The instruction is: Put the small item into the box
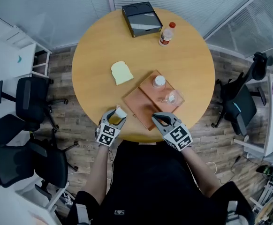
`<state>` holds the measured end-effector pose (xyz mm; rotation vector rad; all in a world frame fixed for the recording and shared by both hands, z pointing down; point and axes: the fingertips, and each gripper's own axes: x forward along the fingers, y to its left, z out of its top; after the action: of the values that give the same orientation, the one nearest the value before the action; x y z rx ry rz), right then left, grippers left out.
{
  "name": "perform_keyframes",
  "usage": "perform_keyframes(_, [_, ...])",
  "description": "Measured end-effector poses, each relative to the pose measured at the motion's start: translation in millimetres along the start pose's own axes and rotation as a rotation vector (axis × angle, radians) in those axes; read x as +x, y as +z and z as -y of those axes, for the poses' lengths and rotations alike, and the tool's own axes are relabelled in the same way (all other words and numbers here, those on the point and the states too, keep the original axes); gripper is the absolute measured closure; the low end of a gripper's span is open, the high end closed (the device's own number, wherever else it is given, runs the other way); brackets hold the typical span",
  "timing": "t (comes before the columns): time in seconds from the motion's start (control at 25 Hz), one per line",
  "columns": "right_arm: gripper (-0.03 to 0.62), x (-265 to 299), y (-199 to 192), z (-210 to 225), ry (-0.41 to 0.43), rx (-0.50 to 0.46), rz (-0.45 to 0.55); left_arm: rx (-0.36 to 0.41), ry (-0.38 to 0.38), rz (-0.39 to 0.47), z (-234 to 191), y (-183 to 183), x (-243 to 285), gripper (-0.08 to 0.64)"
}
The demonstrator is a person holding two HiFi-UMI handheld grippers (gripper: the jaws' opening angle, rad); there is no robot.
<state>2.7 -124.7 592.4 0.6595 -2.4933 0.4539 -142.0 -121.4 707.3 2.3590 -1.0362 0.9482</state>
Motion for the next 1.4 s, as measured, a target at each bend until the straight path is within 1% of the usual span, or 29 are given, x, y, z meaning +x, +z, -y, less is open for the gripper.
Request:
perform_keyframes(0.24, [0.584,-5.2,-16.8,7.6,0.056,-0.055,-0.049,-0.020,0.012,0.020,23.3,20.8,1.3,0.293])
perform_keyframes(0.48, [0.584,-8.3,-22.4,13.4,0.102,-0.051,-0.050,-0.077,-0.004,0.047,51.3,35.2,6.5,0.293])
perform_keyframes(0.56, [0.584,-9.0,-25.2,13.3,0.117,-0.053,-0.053,-0.082,-0.010,0.050,57.0,37.5,9.5,0.293])
perform_keyframes(0.68, [0.584,-12.0,-30.0,14.1,0.136,-0.066,-0.060,-0.063,-0.014,0.036,63.1,42.0,16.7,0.293])
perform_keyframes(0.8, [0.584,-15.1,-25.4,18.9,0.136,-0.076,-0.052,-0.050,-0.008,0.019,64.9,50.0,23.3,0.293])
perform_keyframes(0.96, [0.584,-20.2,-41.8,24.0,0.162,-0.071,-0.079,-0.030,-0.006,0.001,68.1,60.7,33.7,0.293])
perform_keyframes(1.12, [0.584,-23.0,-48.1,26.1,0.167,-0.070,-0.087,-0.013,-0.030,0.000,75.1,70.4,45.5,0.293])
perform_keyframes(1.24, [0.584,-24.3,-54.3,26.1,0.166,-0.064,-0.100,0.022,-0.041,-0.023,79.4,74.3,53.4,0.293])
perform_keyframes(1.4, [0.584,-27.3,-54.5,26.2,0.162,-0.047,-0.090,0.056,-0.054,-0.059,83.2,72.6,65.4,0.293])
